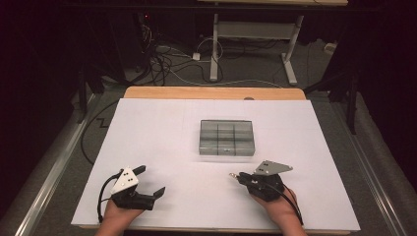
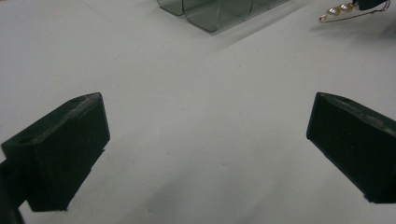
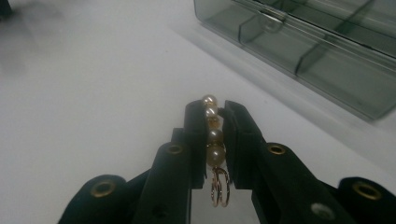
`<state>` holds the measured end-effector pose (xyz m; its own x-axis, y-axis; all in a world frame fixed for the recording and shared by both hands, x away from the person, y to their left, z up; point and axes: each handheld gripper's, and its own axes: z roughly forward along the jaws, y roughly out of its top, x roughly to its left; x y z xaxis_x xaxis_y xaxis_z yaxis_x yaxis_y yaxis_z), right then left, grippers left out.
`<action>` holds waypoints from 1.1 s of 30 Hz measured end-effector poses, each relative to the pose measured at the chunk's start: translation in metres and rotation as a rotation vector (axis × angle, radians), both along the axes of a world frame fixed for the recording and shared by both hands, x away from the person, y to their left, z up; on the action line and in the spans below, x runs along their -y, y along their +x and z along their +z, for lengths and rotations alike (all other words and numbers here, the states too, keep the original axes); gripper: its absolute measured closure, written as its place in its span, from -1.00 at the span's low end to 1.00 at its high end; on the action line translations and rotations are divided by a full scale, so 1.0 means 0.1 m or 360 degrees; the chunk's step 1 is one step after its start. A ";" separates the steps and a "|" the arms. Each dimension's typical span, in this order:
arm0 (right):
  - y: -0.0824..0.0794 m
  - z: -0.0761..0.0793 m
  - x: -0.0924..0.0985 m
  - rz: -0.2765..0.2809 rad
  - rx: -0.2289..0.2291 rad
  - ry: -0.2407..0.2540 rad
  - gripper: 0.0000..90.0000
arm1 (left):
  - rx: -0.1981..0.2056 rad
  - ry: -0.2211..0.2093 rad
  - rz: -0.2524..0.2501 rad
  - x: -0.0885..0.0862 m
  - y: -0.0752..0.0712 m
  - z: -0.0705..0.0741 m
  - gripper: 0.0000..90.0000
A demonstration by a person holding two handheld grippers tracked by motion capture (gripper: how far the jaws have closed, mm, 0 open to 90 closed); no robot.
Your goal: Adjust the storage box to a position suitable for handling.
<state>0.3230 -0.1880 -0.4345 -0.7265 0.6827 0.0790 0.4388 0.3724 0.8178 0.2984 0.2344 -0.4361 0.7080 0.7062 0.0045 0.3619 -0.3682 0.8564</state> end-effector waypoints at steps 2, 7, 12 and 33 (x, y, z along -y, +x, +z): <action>-0.05 -0.01 0.09 -0.0026 0.0003 0.0011 0.81 | 0.0001 -0.0001 0.0001 0.00 0.00 0.00 -1.00; -0.19 -0.03 0.31 -0.0090 0.0014 0.0015 0.81 | -0.0001 0.0000 0.0001 0.00 0.00 0.00 -1.00; -0.34 -0.02 0.53 -0.0158 0.0030 0.0035 0.81 | -0.0001 0.0000 0.0001 0.00 0.00 0.00 -1.00; -0.55 -0.18 0.91 -0.0311 -0.0035 0.0069 0.81 | -0.0004 -0.0002 0.0001 0.00 0.00 0.00 -1.00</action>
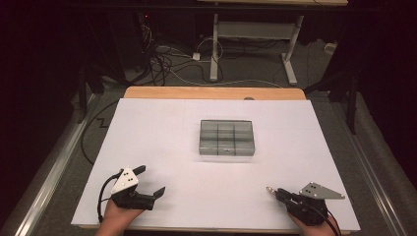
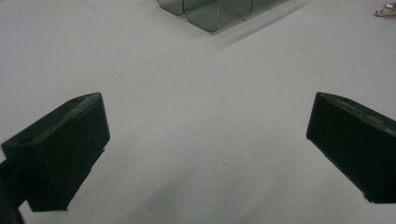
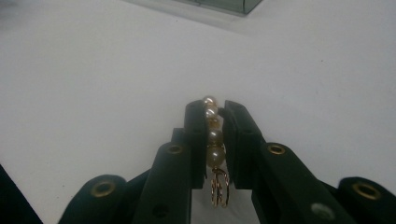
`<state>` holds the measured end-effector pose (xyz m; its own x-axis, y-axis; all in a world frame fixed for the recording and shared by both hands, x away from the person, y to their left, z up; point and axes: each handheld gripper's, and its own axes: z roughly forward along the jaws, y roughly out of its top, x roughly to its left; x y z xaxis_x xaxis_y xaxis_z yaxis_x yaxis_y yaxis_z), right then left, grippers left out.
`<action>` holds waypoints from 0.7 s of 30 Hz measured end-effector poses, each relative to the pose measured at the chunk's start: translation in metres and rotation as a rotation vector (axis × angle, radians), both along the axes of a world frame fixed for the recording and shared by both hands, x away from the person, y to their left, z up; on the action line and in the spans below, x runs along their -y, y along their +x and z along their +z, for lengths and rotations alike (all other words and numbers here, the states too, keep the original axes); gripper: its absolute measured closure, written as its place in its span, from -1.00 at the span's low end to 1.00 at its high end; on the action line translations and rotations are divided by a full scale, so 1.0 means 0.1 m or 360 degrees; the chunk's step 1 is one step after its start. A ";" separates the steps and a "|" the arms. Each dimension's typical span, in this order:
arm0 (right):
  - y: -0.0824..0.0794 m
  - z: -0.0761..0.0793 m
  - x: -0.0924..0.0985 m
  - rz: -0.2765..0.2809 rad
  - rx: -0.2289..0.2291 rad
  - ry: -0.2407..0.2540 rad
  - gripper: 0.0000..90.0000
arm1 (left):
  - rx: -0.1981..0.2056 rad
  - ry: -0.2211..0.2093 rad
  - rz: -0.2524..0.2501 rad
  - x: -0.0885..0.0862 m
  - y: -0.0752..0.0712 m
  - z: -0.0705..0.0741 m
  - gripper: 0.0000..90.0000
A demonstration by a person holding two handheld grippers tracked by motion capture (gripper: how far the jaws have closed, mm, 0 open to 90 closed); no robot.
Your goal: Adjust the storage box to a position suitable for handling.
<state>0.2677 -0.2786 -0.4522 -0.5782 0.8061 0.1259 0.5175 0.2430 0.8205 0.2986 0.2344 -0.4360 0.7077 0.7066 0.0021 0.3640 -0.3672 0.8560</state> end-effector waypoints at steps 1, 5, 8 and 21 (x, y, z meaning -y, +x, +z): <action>0.00 -0.01 0.00 -0.0007 -0.0009 -0.0003 0.81 | 0.0000 0.0000 0.0000 0.00 0.00 0.00 -1.00; 0.01 -0.04 0.01 -0.0021 -0.0015 -0.0019 0.81 | 0.0002 -0.0002 0.0001 0.00 0.00 0.00 -1.00; 0.01 -0.05 0.02 -0.0041 -0.0029 -0.0028 0.81 | 0.0002 0.0000 0.0001 0.00 0.00 0.00 -1.00; 0.03 -0.05 0.05 -0.0064 -0.0019 -0.0023 0.64 | 0.0002 -0.0001 0.0003 0.00 0.00 0.00 -1.00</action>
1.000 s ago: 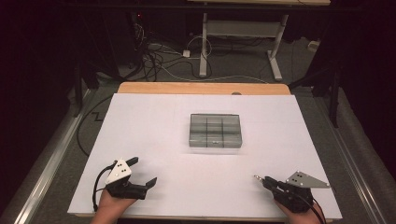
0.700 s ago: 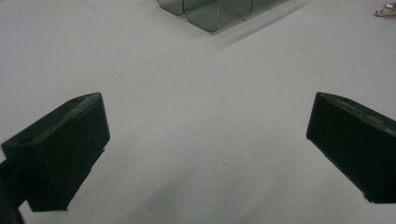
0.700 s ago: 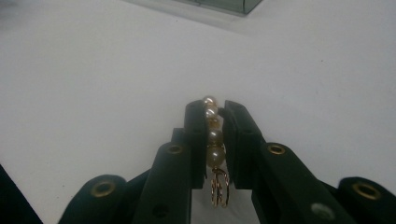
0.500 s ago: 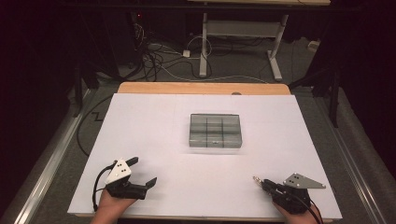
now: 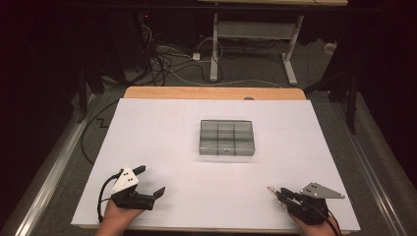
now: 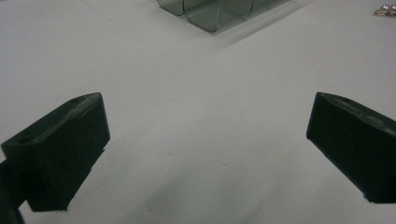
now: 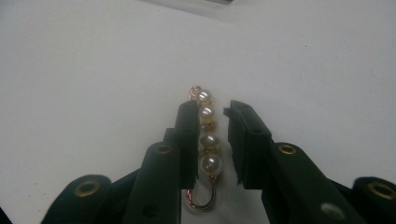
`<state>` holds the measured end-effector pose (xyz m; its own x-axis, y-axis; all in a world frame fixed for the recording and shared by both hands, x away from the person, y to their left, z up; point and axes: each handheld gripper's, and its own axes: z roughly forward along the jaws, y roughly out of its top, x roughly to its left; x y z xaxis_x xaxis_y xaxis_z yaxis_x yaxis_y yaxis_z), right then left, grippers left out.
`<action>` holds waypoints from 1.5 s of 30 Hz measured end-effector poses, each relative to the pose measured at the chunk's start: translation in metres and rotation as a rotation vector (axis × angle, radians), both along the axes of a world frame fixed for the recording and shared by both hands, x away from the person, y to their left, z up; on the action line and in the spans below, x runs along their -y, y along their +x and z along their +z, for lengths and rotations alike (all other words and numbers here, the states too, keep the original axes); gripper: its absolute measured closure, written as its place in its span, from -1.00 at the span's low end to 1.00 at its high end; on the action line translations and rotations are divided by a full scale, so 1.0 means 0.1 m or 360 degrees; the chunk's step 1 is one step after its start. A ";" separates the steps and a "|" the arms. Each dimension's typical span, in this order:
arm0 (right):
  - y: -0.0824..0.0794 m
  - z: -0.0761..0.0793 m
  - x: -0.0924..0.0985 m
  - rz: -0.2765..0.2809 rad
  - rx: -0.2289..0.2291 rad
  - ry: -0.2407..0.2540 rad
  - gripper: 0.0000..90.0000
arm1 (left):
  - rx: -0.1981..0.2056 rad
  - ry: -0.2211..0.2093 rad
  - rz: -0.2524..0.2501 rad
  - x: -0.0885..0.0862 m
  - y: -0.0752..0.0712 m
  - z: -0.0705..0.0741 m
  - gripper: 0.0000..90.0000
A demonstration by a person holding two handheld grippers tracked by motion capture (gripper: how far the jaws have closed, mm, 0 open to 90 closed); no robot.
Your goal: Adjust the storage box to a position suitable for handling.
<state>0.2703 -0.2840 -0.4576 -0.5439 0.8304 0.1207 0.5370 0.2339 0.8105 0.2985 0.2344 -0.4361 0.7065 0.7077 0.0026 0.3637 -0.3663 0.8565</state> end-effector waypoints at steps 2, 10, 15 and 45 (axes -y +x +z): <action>0.00 0.00 0.00 -0.0002 0.0006 0.0004 0.62 | 0.0000 0.0000 0.0000 0.00 0.00 0.00 -1.00; 0.00 0.02 0.01 -0.0004 0.0050 0.0021 0.54 | -0.0007 -0.0010 -0.0010 -0.01 0.00 0.00 -0.96; 0.01 0.04 -0.01 -0.0014 0.0075 0.0031 0.54 | -0.0008 -0.0012 -0.0018 -0.01 0.00 0.00 -0.79; 0.12 0.06 -0.18 0.0017 0.0104 0.0059 1.00 | -0.0027 -0.0029 0.0022 -0.02 0.01 0.00 0.85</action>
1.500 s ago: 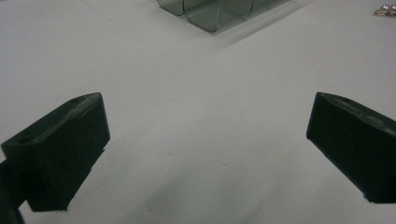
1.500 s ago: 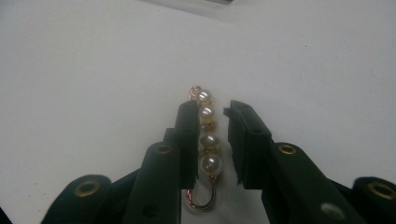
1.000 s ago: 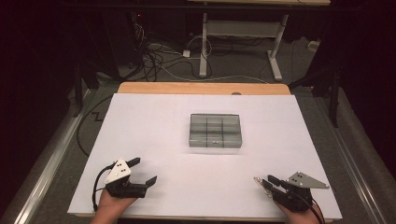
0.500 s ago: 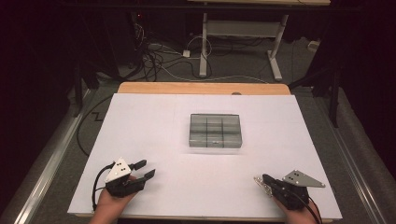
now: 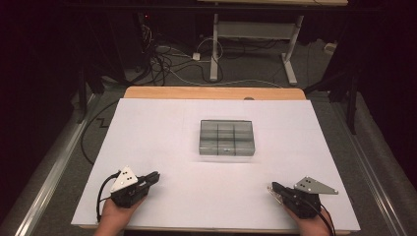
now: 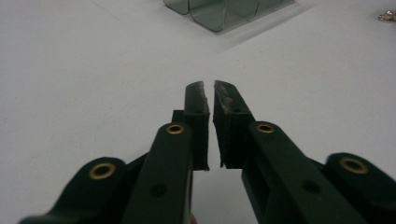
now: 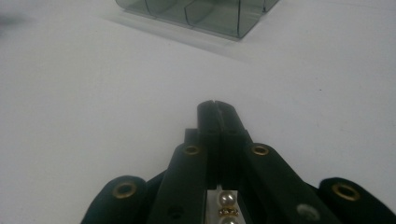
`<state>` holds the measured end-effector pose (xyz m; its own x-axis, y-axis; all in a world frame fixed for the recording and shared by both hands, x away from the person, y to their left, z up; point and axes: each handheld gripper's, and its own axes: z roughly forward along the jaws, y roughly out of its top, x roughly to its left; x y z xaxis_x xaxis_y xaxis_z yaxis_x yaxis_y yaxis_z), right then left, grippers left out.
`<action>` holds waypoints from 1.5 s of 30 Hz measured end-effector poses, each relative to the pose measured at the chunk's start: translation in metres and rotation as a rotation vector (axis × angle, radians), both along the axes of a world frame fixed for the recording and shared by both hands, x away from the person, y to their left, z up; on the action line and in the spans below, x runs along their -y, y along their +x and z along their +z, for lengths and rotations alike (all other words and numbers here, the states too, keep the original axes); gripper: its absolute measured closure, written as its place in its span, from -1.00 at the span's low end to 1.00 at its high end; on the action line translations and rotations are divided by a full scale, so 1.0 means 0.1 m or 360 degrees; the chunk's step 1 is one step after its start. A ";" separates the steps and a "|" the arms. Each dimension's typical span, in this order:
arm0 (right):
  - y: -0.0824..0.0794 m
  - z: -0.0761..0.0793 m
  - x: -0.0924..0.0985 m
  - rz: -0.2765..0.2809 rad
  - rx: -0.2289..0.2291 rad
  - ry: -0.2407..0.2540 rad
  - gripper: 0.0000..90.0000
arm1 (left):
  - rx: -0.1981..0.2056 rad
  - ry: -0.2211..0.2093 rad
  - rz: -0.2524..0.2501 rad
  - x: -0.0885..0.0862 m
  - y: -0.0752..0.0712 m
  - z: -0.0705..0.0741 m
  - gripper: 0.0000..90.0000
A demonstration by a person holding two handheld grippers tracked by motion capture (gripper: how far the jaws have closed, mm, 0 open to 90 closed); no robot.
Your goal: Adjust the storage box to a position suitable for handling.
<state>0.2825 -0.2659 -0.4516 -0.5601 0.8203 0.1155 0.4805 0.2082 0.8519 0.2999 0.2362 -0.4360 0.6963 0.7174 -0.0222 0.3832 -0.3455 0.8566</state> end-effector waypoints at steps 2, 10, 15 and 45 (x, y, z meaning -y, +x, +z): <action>0.02 0.00 -0.02 0.0004 0.0016 0.0003 1.00 | -0.0003 0.0002 -0.0006 0.00 0.00 0.00 0.87; 0.09 0.05 -0.10 -0.0005 0.0061 -0.0001 1.00 | -0.0010 -0.0027 -0.0033 -0.02 0.01 0.00 0.94; 0.22 0.09 -0.16 0.0010 0.0057 0.0027 1.00 | -0.0041 -0.0024 0.0015 -0.02 0.03 0.00 0.95; 1.36 0.34 -0.35 -0.0194 0.0042 0.0011 1.00 | -0.0067 -0.0005 0.0107 -0.03 0.15 0.04 0.95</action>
